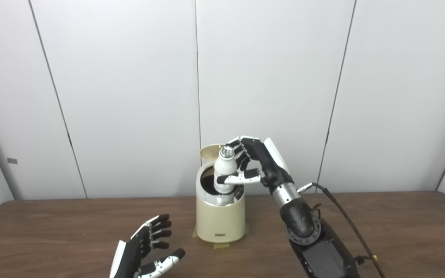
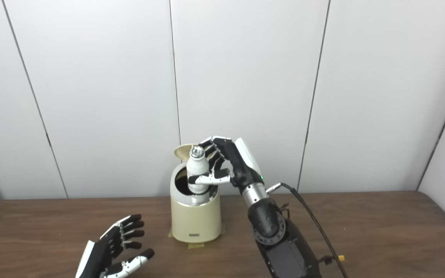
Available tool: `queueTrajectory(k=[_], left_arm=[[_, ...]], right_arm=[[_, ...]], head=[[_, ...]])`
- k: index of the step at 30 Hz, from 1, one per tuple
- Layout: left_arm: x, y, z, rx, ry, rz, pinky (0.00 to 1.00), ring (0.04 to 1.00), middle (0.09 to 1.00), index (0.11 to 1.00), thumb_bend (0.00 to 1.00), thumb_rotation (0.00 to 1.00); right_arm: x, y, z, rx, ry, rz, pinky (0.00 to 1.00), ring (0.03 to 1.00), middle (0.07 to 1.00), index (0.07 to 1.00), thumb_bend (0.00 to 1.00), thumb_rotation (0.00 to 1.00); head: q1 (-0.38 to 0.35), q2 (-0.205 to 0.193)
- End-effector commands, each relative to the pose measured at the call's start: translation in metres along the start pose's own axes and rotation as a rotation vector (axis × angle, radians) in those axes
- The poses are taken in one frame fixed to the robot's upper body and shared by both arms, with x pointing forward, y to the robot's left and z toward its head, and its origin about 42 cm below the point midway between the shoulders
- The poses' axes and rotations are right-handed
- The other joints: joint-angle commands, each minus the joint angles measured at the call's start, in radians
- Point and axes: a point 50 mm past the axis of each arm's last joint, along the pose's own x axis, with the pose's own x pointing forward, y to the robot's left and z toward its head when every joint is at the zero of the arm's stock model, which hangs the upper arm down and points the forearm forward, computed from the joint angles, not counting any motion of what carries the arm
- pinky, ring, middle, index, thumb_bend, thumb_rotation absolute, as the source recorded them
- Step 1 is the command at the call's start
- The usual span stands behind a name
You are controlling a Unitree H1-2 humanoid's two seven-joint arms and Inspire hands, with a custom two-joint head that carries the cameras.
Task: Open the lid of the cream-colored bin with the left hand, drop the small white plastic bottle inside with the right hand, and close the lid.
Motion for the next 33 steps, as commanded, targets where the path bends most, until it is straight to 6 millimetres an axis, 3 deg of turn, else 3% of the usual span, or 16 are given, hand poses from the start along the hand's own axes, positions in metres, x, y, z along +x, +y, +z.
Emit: queueTrajectory(k=[1, 16, 17, 18, 21, 33], left_arm=[[0.010, -0.002, 0.016, 0.001, -0.071, 0.007, 0.63, 0.737, 0.780, 0.812, 0.68, 0.04], [0.011, -0.002, 0.013, 0.007, -0.077, -0.004, 0.67, 0.728, 0.765, 0.799, 0.69, 0.06], [0.011, -0.002, 0.013, 0.008, -0.077, -0.006, 0.67, 0.729, 0.765, 0.798, 0.69, 0.06], [0.011, -0.002, 0.013, 0.007, -0.078, -0.007, 0.65, 0.729, 0.767, 0.798, 0.69, 0.05], [0.011, -0.002, 0.013, 0.003, -0.082, -0.009, 0.65, 0.729, 0.768, 0.799, 0.69, 0.05], [0.011, -0.003, 0.013, 0.009, -0.078, -0.009, 0.65, 0.730, 0.770, 0.798, 0.69, 0.07]], right_arm=[[0.012, -0.019, 0.018, -0.022, -0.094, -0.006, 0.29, 0.375, 0.467, 0.551, 0.51, 0.00], [0.003, -0.037, 0.013, -0.098, -0.056, 0.044, 0.38, 0.412, 0.533, 0.533, 0.51, 0.00], [0.002, -0.037, 0.013, -0.101, -0.054, 0.045, 0.39, 0.419, 0.543, 0.598, 0.52, 0.00], [0.002, -0.037, 0.014, -0.104, -0.052, 0.046, 0.40, 0.444, 0.615, 0.646, 0.52, 0.00], [0.001, -0.038, 0.014, -0.107, -0.045, 0.049, 0.41, 0.459, 0.662, 0.680, 0.53, 0.00], [0.000, -0.036, 0.019, -0.107, -0.037, 0.029, 0.39, 0.458, 0.635, 0.667, 0.53, 0.00]], head=[[0.000, -0.001], [0.003, 0.007], [0.003, 0.007], [0.003, 0.007], [0.003, 0.007], [0.004, 0.011]])
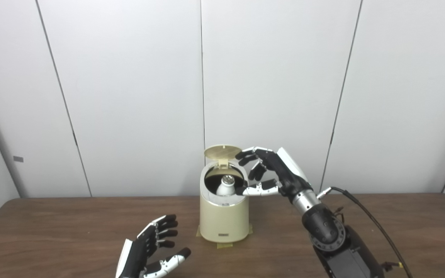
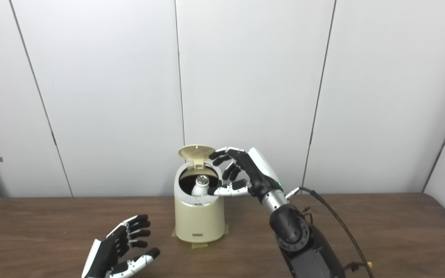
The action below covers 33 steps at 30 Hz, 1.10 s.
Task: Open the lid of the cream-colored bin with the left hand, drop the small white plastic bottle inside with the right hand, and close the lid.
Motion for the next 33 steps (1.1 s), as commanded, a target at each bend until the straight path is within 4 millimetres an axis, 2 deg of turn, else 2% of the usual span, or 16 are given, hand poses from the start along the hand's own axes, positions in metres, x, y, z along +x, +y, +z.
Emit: queueTrajectory(k=[1, 7, 10, 15, 18, 23, 25, 27, 30, 33], left_arm=[[0.012, 0.000, 0.012, 0.007, -0.075, 0.000, 0.65, 0.733, 0.772, 0.800, 0.69, 0.07], [0.013, -0.002, 0.012, -0.004, -0.075, 0.005, 0.63, 0.729, 0.766, 0.799, 0.70, 0.08], [0.013, -0.002, 0.012, 0.006, -0.075, 0.006, 0.66, 0.731, 0.766, 0.799, 0.69, 0.07], [0.012, -0.002, 0.013, -0.003, -0.078, 0.008, 0.65, 0.731, 0.768, 0.797, 0.69, 0.06], [0.012, -0.001, 0.016, -0.011, -0.080, 0.008, 0.65, 0.736, 0.773, 0.798, 0.69, 0.06], [0.012, 0.001, 0.020, -0.010, -0.086, 0.010, 0.62, 0.735, 0.777, 0.797, 0.69, 0.05], [0.012, 0.002, 0.021, -0.007, -0.090, 0.011, 0.62, 0.729, 0.775, 0.798, 0.69, 0.05], [0.013, 0.002, 0.022, 0.000, -0.095, 0.011, 0.62, 0.727, 0.775, 0.801, 0.68, 0.06], [0.015, 0.002, 0.025, -0.001, -0.103, 0.015, 0.62, 0.724, 0.772, 0.801, 0.69, 0.06], [0.018, 0.001, 0.028, -0.006, -0.115, 0.012, 0.63, 0.723, 0.770, 0.801, 0.69, 0.06]], right_arm=[[0.016, -0.018, 0.029, -0.007, -0.095, -0.068, 0.39, 0.458, 0.635, 0.666, 0.53, 0.00], [0.021, -0.022, 0.038, 0.002, -0.133, -0.086, 0.36, 0.457, 0.639, 0.658, 0.53, 0.00], [0.018, -0.022, 0.039, -0.001, -0.145, -0.085, 0.36, 0.456, 0.633, 0.652, 0.53, 0.00], [0.009, -0.026, 0.037, 0.014, -0.155, -0.105, 0.35, 0.454, 0.618, 0.652, 0.53, 0.00], [-0.003, -0.032, 0.030, 0.071, -0.157, -0.161, 0.31, 0.452, 0.598, 0.631, 0.52, 0.00], [-0.032, -0.039, 0.003, 0.118, -0.100, -0.229, 0.31, 0.455, 0.600, 0.628, 0.52, 0.00], [-0.041, -0.041, -0.004, 0.145, -0.076, -0.229, 0.31, 0.427, 0.627, 0.667, 0.66, 0.14], [-0.054, -0.041, -0.014, 0.198, -0.049, -0.209, 0.33, 0.447, 0.663, 0.701, 0.68, 0.16], [-0.075, -0.041, -0.026, 0.252, -0.008, -0.174, 0.43, 0.543, 0.745, 0.769, 0.69, 0.23], [-0.091, -0.039, -0.037, 0.283, 0.018, -0.145, 0.52, 0.620, 0.790, 0.812, 0.73, 0.30]], head=[[-0.001, 0.000], [-0.001, -0.001], [0.000, -0.003], [0.003, -0.003], [0.007, -0.002], [0.008, 0.001], [0.007, 0.001], [0.006, 0.001], [0.007, 0.003], [0.007, 0.004]])
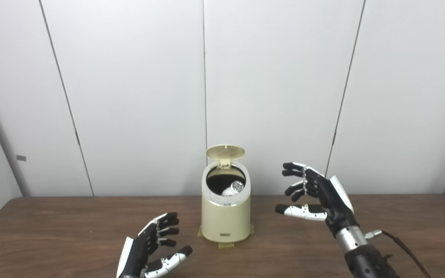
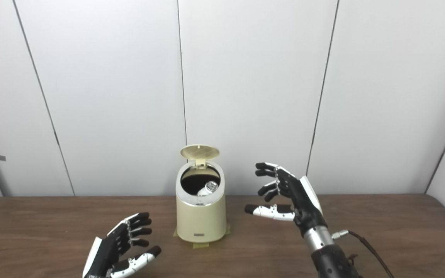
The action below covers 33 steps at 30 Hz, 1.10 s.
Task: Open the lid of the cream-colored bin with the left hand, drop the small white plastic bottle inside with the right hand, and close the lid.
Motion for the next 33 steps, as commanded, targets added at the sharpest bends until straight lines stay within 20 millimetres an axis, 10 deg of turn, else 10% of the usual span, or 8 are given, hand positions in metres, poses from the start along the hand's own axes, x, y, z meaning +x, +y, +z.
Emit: queueTrajectory(k=[1, 13, 24, 33], left_arm=[[0.019, -0.001, 0.024, -0.003, -0.103, 0.002, 0.63, 0.728, 0.773, 0.804, 0.69, 0.06], [0.027, 0.001, 0.032, 0.013, -0.125, -0.022, 0.64, 0.745, 0.785, 0.820, 0.70, 0.10], [0.132, 0.017, 0.124, 0.233, -0.282, -0.137, 0.74, 0.879, 0.893, 0.911, 0.90, 0.26], [0.190, 0.001, 0.160, 0.375, -0.322, -0.187, 0.83, 0.944, 0.953, 0.946, 0.96, 0.33]], right_arm=[[0.006, -0.011, 0.012, 0.005, -0.058, -0.001, 0.53, 0.635, 0.800, 0.824, 0.74, 0.32], [-0.023, -0.011, -0.018, 0.076, -0.017, -0.034, 0.55, 0.651, 0.809, 0.842, 0.77, 0.30], [-0.031, 0.000, -0.016, 0.126, 0.022, -0.050, 0.52, 0.653, 0.805, 0.829, 0.75, 0.27], [-0.032, 0.003, -0.015, 0.119, 0.006, -0.040, 0.48, 0.620, 0.795, 0.821, 0.71, 0.22]], head=[[0.003, 0.003], [0.024, 0.003], [0.034, -0.003], [0.021, -0.012]])
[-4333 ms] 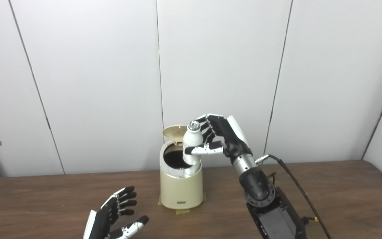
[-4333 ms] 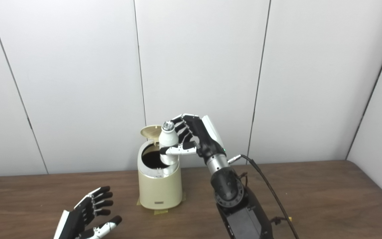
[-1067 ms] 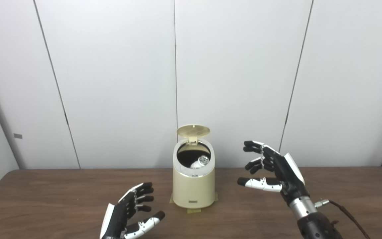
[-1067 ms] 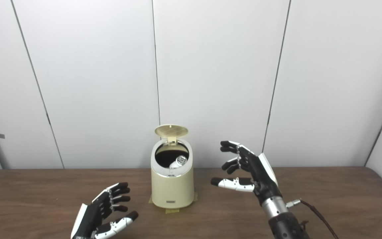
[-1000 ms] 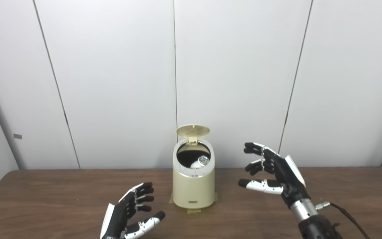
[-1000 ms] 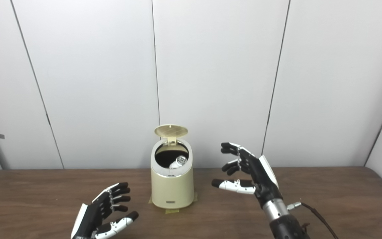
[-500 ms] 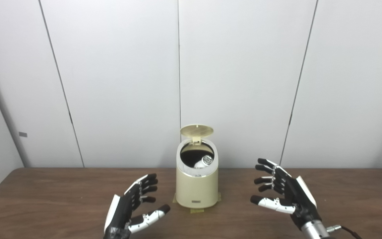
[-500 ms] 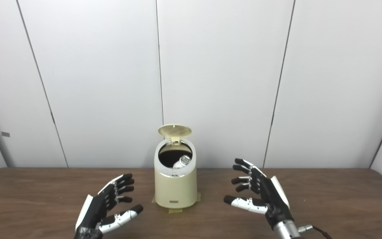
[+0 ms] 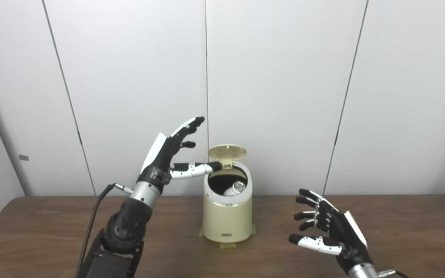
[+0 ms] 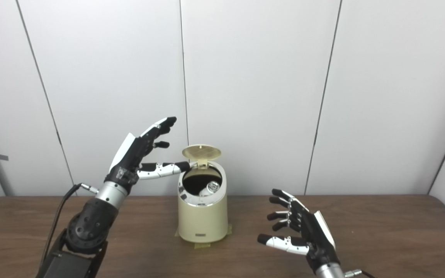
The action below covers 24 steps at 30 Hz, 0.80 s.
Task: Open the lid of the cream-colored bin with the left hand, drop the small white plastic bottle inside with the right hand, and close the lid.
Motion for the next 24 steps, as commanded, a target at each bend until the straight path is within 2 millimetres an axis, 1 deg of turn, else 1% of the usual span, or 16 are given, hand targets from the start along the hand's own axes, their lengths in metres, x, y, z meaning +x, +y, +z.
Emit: queueTrajectory(k=[1, 3, 6, 7, 9, 10, 12, 14, 17, 20, 21, 24], left_arm=[[0.032, 0.019, 0.036, 0.062, -0.106, 0.016, 0.85, 0.952, 0.960, 0.949, 0.96, 0.33], [0.041, 0.018, 0.040, 0.092, -0.102, -0.007, 0.89, 0.979, 0.979, 0.959, 0.95, 0.35], [0.054, 0.016, 0.046, 0.175, -0.104, -0.054, 0.86, 0.972, 0.982, 0.947, 0.97, 0.39], [0.058, 0.015, 0.047, 0.221, -0.108, -0.082, 0.85, 0.973, 0.977, 0.940, 0.98, 0.42], [0.064, 0.013, 0.049, 0.295, -0.114, -0.134, 0.89, 0.981, 0.950, 0.921, 1.00, 0.47], [0.065, 0.013, 0.050, 0.323, -0.113, -0.153, 0.89, 0.973, 0.934, 0.908, 1.00, 0.48], [0.065, 0.012, 0.051, 0.378, -0.112, -0.173, 0.86, 0.938, 0.896, 0.873, 1.00, 0.53], [0.065, 0.011, 0.051, 0.407, -0.113, -0.182, 0.84, 0.920, 0.878, 0.852, 1.00, 0.55], [0.064, 0.010, 0.051, 0.435, -0.107, -0.193, 0.88, 0.948, 0.869, 0.826, 1.00, 0.57], [0.061, 0.009, 0.049, 0.475, -0.093, -0.219, 0.96, 0.993, 0.880, 0.818, 1.00, 0.57], [0.061, 0.009, 0.049, 0.488, -0.091, -0.227, 0.97, 0.997, 0.878, 0.814, 1.00, 0.57], [0.058, 0.009, 0.048, 0.520, -0.088, -0.246, 0.96, 0.999, 0.855, 0.808, 1.00, 0.56]], right_arm=[[0.012, -0.004, 0.019, -0.005, -0.085, -0.012, 0.49, 0.623, 0.795, 0.822, 0.71, 0.22], [0.012, -0.004, 0.019, -0.009, -0.085, -0.010, 0.50, 0.637, 0.796, 0.821, 0.71, 0.22], [0.012, -0.003, 0.023, -0.010, -0.089, -0.010, 0.50, 0.632, 0.793, 0.817, 0.71, 0.22], [0.012, -0.003, 0.023, -0.009, -0.088, -0.010, 0.50, 0.627, 0.790, 0.817, 0.71, 0.22], [0.013, -0.003, 0.024, -0.008, -0.088, -0.013, 0.47, 0.611, 0.791, 0.820, 0.71, 0.23], [0.013, -0.003, 0.024, -0.009, -0.090, -0.014, 0.46, 0.605, 0.791, 0.820, 0.71, 0.23], [0.014, -0.003, 0.024, -0.013, -0.090, -0.016, 0.46, 0.595, 0.788, 0.817, 0.70, 0.24], [0.014, -0.003, 0.023, -0.013, -0.090, -0.018, 0.45, 0.590, 0.787, 0.817, 0.71, 0.25], [0.014, -0.003, 0.022, -0.013, -0.092, -0.019, 0.44, 0.573, 0.776, 0.814, 0.70, 0.24], [0.014, -0.003, 0.022, -0.029, -0.090, -0.016, 0.44, 0.574, 0.779, 0.818, 0.68, 0.26], [0.013, -0.004, 0.022, -0.034, -0.093, -0.014, 0.45, 0.580, 0.782, 0.819, 0.67, 0.28], [0.013, -0.004, 0.021, -0.038, -0.095, -0.014, 0.45, 0.580, 0.782, 0.820, 0.65, 0.29]], head=[[0.001, -0.002], [-0.002, -0.001], [-0.004, 0.000], [-0.005, -0.001], [-0.006, 0.000], [-0.007, 0.000], [-0.008, -0.001], [-0.009, -0.001], [-0.010, -0.002], [-0.013, -0.004], [-0.014, -0.003], [-0.017, -0.002]])
